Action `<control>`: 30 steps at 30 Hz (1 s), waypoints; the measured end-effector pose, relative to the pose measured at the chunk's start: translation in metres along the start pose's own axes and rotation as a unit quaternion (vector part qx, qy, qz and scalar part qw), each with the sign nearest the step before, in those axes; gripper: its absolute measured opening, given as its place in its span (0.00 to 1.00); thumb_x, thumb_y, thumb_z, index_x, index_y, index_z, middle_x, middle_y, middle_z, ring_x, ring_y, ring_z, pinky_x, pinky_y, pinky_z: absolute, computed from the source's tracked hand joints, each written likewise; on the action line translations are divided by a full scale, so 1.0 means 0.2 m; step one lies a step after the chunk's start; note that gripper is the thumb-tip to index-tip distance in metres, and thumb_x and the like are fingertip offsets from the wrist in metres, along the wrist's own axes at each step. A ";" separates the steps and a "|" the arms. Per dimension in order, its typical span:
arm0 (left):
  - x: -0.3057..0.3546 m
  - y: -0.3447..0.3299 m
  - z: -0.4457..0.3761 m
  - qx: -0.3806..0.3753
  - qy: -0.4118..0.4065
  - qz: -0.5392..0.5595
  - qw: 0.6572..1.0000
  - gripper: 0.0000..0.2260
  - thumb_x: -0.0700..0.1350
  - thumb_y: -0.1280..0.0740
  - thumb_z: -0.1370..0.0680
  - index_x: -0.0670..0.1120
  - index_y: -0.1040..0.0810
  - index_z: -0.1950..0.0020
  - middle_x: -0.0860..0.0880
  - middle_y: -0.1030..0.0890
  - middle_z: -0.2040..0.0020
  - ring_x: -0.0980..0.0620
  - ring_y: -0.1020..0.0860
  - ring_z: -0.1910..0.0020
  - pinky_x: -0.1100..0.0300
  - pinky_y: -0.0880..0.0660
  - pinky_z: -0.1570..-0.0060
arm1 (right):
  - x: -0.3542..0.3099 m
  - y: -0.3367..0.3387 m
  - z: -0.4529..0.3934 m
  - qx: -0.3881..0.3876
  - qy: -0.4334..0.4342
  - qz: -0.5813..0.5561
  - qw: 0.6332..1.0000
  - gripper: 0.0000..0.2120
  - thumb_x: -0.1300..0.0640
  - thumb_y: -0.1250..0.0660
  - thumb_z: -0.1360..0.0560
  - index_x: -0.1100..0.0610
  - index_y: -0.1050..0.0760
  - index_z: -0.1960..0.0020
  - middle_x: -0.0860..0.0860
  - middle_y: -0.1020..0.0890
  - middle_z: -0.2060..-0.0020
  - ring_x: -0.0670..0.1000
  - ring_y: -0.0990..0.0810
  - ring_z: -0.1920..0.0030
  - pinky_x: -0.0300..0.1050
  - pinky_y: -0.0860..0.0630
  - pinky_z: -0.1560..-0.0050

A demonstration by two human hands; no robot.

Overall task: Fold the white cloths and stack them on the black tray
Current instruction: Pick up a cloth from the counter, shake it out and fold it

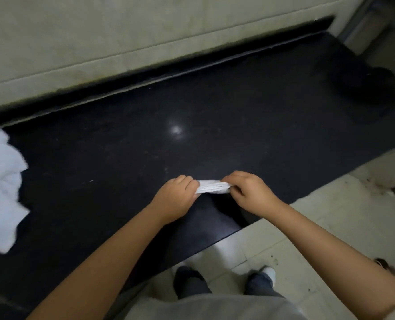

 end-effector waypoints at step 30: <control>2.14 -0.04 -3.41 0.012 -0.129 0.236 0.963 0.07 0.42 0.35 0.23 0.41 0.19 0.49 0.47 0.22 0.58 0.51 0.25 0.62 0.55 0.25 0.54 | 2.50 2.77 0.80 0.190 -0.215 0.196 0.938 0.10 0.60 0.35 0.26 0.65 0.20 0.51 0.61 0.17 0.58 0.59 0.21 0.54 0.43 0.43 0.66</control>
Point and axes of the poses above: each hand's wrist, its own z-axis away from the middle knuckle, its own y-axis out of the back of the hand, x = y × z, the point moved 5 cm from there along -z, towards the middle knuckle
